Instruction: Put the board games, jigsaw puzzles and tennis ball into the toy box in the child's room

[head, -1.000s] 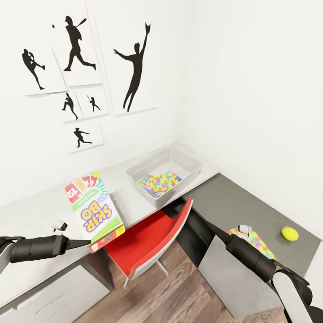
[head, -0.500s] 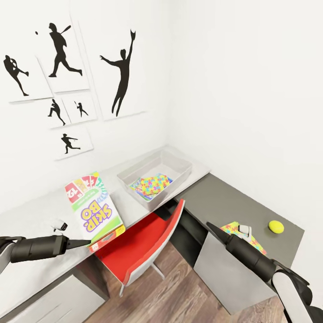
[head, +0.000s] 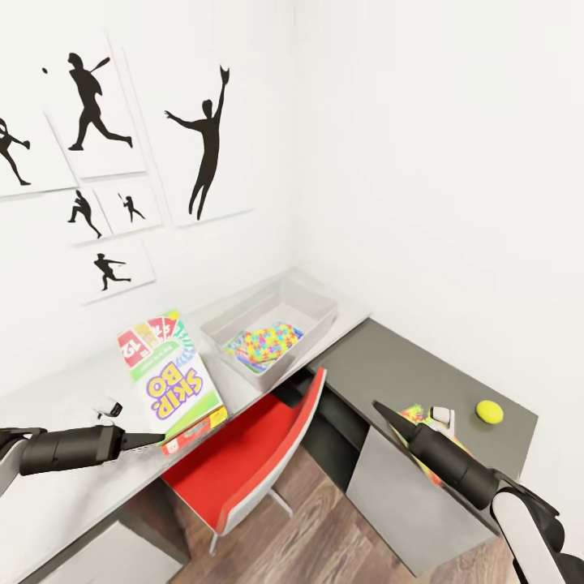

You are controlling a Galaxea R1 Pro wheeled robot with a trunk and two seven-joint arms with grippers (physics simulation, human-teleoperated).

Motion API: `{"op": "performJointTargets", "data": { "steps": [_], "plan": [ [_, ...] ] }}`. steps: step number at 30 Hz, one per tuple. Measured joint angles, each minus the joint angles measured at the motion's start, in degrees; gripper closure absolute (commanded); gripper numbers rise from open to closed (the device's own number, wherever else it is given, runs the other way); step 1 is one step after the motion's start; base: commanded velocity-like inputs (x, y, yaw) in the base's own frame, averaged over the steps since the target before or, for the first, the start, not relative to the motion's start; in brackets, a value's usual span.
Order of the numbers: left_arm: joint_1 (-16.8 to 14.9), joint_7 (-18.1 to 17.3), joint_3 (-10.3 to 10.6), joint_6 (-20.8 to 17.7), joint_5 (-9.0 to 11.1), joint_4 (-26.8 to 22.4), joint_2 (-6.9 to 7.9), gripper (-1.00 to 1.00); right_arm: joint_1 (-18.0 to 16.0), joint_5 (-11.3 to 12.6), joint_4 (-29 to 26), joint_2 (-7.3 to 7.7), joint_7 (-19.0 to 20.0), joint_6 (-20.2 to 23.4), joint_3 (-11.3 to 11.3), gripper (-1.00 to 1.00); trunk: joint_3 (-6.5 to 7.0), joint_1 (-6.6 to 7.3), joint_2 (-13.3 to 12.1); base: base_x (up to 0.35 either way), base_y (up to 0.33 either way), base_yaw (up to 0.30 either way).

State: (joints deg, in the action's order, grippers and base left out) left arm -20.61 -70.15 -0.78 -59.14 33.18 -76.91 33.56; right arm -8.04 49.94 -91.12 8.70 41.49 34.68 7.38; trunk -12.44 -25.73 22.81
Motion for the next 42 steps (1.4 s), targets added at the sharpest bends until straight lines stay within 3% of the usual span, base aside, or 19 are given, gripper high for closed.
{"op": "performJointTargets", "data": {
  "steps": [12, 31, 42],
  "plan": [
    [0.01, -0.06, 0.07, 0.88, -0.11, 0.0, 0.0, 1.0, 0.0, -0.04, 0.0, 0.0, 0.0, -0.02, -0.03, -1.0, 1.11, 0.0, 0.0, 0.204, 0.126, -0.003],
    [0.01, -0.07, 0.0, 1.03, -0.21, 0.02, -0.09, 1.0, 0.0, -0.09, -0.01, 0.0, 0.06, -0.02, -0.02, -1.0, 2.9, 0.0, -0.01, 0.213, 0.006, 0.0],
    [0.0, -0.01, 0.01, 0.94, 0.02, 0.01, -0.09, 1.0, 0.04, -0.1, -0.09, 0.0, 0.08, 0.03, 0.0, -1.0, 3.19, -0.01, -0.01, 0.055, 0.0, 0.0]
  ]
}}
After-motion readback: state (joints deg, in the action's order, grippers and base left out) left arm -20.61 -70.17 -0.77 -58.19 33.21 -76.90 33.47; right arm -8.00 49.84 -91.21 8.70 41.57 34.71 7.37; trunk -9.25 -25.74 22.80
